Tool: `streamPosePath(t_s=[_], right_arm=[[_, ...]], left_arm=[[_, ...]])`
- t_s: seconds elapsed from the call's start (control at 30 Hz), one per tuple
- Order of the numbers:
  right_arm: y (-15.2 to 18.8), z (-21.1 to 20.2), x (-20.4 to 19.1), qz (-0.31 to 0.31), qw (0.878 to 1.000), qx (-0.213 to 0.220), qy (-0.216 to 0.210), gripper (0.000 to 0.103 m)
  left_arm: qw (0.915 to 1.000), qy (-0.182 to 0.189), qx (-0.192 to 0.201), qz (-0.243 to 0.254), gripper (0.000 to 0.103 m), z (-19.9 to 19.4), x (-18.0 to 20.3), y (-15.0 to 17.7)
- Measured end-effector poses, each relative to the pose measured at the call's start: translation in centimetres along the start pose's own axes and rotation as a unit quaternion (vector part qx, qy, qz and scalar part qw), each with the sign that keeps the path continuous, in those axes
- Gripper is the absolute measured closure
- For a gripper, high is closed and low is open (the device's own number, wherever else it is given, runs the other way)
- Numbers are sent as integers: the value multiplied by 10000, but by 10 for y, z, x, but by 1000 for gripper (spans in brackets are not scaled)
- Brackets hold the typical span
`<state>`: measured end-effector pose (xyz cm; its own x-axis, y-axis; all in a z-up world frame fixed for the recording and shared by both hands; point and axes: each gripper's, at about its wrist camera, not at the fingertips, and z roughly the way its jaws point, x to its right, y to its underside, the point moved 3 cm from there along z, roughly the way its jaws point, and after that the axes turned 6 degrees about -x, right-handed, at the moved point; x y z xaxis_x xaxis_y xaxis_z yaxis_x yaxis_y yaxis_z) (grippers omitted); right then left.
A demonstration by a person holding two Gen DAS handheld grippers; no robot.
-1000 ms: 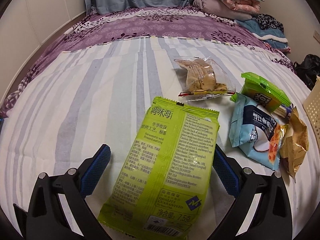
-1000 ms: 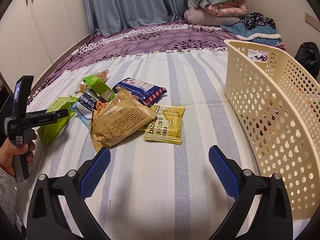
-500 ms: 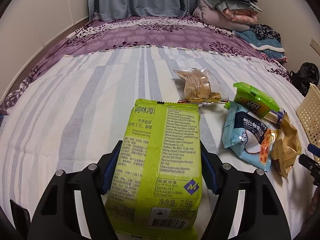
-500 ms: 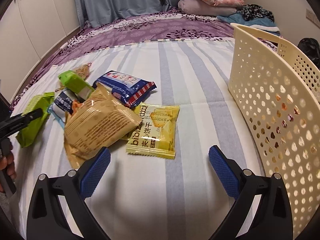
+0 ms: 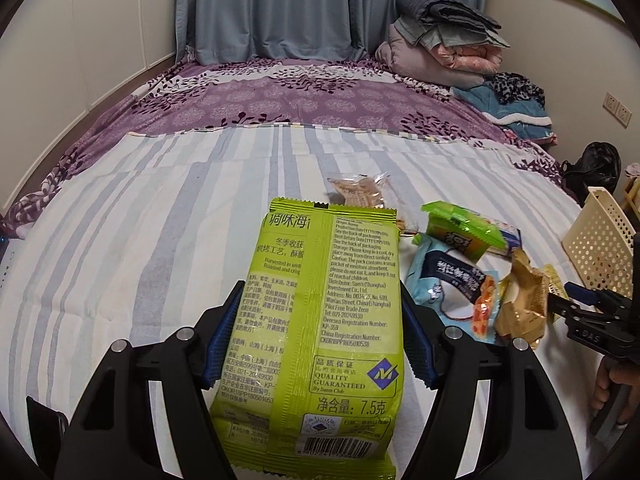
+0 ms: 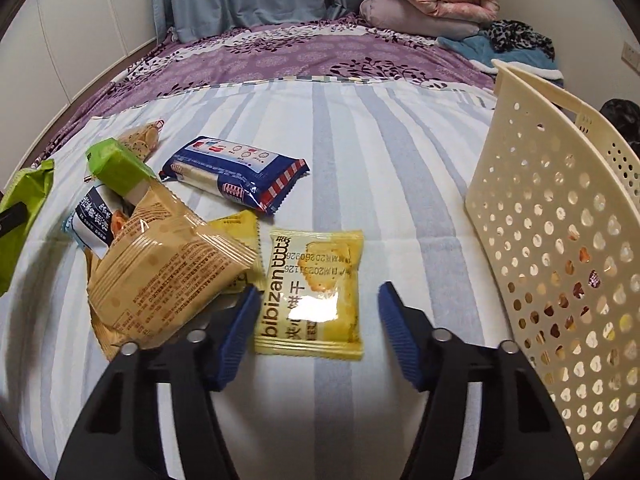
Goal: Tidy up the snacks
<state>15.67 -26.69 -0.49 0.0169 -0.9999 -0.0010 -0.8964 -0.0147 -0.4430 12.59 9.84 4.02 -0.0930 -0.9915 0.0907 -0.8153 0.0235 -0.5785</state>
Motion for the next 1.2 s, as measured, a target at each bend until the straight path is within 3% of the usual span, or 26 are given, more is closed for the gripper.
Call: streamPosePath(t_s=[0.03,0.3,0.87,1.2], right_arm=[[0,-1,2,28,10000,11,-25,53],[8,-12,9,165,9996,123,-201,54],[18,-70,-1,109,9958,719,-548,54],[19,-113,12,223,9903,1202,-655,54]], left_arm=[[10000,21,21,9,31,-2,2,0],[9998,109,129,57,31,-15,13,-1],[9994,109,333,49,31,-46,23,4],[9990,63,435,-5,31,-62,23,8]])
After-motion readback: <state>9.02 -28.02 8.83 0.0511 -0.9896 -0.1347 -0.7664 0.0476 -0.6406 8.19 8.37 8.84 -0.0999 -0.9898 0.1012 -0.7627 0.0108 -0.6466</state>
